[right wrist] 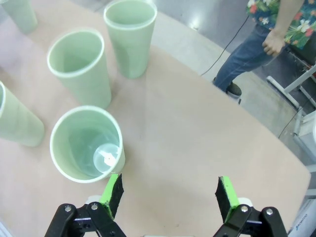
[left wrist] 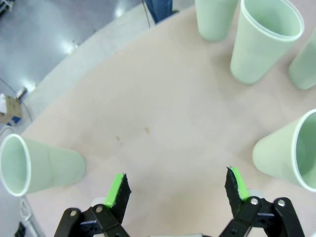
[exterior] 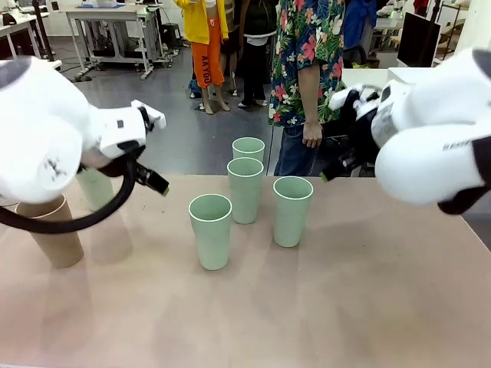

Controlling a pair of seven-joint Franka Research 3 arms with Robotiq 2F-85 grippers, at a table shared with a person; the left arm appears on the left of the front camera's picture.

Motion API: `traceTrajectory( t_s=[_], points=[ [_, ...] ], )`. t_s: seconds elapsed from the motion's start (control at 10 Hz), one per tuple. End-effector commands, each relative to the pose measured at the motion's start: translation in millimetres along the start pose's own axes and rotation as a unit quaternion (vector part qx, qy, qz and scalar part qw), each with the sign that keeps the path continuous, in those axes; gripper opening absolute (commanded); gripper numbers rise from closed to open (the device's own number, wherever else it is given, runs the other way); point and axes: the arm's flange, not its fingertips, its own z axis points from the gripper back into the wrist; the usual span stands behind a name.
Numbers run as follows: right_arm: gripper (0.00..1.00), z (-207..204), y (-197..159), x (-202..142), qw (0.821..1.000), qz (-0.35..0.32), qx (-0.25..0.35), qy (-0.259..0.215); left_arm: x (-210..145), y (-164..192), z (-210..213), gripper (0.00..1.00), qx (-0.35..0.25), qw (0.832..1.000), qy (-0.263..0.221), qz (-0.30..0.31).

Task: Stack the cups and store them in the basket.
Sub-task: Pick up two Reusable plastic cups , one in each hand.

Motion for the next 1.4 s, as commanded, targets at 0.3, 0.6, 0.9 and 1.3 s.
traceTrajectory(
  t_s=[0.3,0.6,0.9,1.3],
  points=[
    [1.00,81.7,-110.3,1.2,0.990,0.051,0.116,-0.063,10.4,82.4,86.0,1.00,-0.122,0.988,-0.008,-0.098],
    [1.00,107.6,-170.4,-56.6,0.979,0.070,0.153,-0.113,-30.0,167.5,112.4,1.00,-0.210,0.967,-0.056,-0.131],
    [1.00,119.2,-204.4,-109.2,0.966,0.062,0.188,-0.167,-79.4,231.2,144.3,1.00,-0.233,0.952,-0.118,-0.158],
    [1.00,131.2,-213.7,-144.5,0.954,0.059,0.202,-0.213,-121.1,264.2,161.4,1.00,-0.244,0.938,-0.174,-0.175]
  ],
)
